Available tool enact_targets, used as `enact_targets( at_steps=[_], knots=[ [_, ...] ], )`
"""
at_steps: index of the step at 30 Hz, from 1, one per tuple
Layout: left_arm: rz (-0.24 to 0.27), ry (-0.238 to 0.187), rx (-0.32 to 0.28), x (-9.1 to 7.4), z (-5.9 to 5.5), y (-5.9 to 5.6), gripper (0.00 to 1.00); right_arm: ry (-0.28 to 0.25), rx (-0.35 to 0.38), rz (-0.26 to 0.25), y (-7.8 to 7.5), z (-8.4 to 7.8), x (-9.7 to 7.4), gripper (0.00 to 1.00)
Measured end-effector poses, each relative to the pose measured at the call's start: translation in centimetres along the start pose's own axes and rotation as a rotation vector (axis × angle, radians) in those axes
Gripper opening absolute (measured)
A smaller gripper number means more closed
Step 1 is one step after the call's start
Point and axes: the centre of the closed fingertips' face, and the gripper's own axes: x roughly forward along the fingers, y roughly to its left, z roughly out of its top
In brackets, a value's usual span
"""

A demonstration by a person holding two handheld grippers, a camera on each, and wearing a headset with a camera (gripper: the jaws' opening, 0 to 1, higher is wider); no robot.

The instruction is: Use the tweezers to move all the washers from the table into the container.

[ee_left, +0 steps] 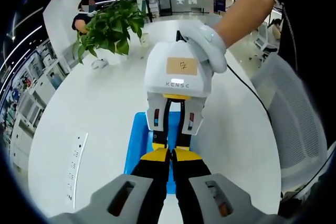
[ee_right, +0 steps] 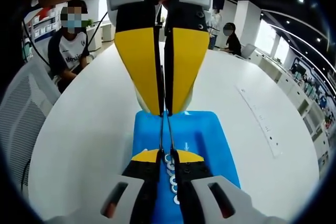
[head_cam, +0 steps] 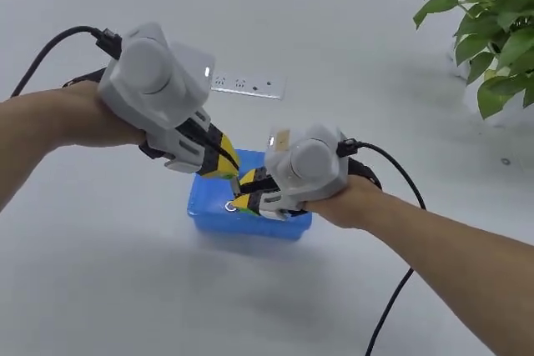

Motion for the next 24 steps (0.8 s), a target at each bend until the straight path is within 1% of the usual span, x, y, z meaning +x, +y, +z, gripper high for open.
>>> enact_targets(
  at_steps=[9,17,24],
  knots=[
    [0.009,-0.011,0.015,-1.5,1.5,-0.7,0.06,-0.011,-0.023,-0.029,0.5,1.3,-1.8,0.13],
    [0.015,-0.009,0.039,-2.4,2.6,-1.8,0.06,-0.026,-0.029,-0.053,1.4,2.4,-3.3,0.12],
    [0.018,-0.011,0.052,-3.1,3.5,-2.9,0.06,-0.026,-0.038,-0.075,2.3,2.8,-4.6,0.10]
  ],
)
